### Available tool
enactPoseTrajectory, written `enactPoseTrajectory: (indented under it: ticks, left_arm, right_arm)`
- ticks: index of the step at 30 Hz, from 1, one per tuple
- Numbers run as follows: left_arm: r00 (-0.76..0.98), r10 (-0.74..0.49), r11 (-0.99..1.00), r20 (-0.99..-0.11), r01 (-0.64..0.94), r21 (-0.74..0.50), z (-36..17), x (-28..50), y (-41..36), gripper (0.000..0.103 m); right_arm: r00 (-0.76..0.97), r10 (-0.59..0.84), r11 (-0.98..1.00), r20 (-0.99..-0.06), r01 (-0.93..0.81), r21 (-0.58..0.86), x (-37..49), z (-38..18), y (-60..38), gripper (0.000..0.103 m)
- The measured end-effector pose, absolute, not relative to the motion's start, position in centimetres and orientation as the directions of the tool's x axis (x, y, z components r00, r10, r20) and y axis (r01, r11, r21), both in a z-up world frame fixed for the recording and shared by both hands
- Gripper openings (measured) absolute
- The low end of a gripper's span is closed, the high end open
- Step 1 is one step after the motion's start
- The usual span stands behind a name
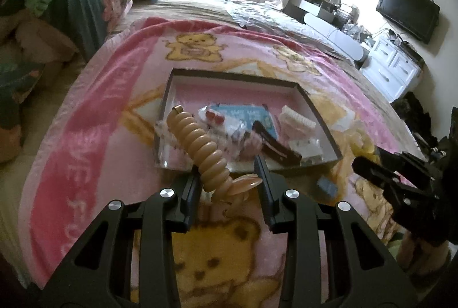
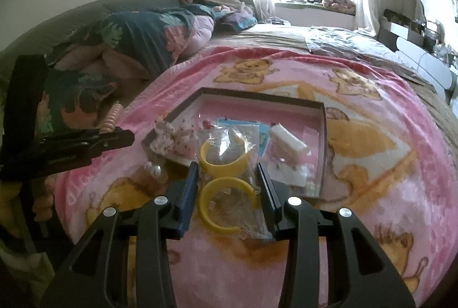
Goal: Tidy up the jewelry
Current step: 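Lower the coil hair tie into the box with the left tool while the right tool lowers the bangle bag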
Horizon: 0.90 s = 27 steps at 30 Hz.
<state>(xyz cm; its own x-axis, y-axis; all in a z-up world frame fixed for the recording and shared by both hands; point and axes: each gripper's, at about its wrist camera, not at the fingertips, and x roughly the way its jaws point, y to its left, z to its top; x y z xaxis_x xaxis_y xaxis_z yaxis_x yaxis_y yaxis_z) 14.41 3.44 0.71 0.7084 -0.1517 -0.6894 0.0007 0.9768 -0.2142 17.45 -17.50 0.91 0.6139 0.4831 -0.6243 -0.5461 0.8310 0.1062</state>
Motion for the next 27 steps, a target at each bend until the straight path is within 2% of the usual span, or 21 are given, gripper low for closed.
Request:
enactPoseTrajectory:
  ticks: [16, 21, 27]
  left_arm:
    - [0.695, -0.142, 0.982, -0.705, 0.011, -0.187, 0.3, 21.2, 1.7, 0.027]
    - [0.679, -0.134, 0.986, -0.722, 0.017, -0.167, -0.8, 23.2, 1.0, 0.027]
    - [0.650, -0.129, 0.988, -0.749, 0.023, -0.150, -2.6, 25.0, 0.2, 0.027]
  right_arm:
    - [0.635, 0.470, 0.845, -0.613, -0.524, 0.106, 23.9, 1.5, -16.9, 0.039]
    - [0.640, 0.473, 0.854, -0.606, -0.502, 0.137, 25.2, 0.7, -17.5, 0.039]
    - [0.623, 0.451, 0.862, -0.639, -0.490, 0.130, 26.2, -1.6, -18.0, 0.039]
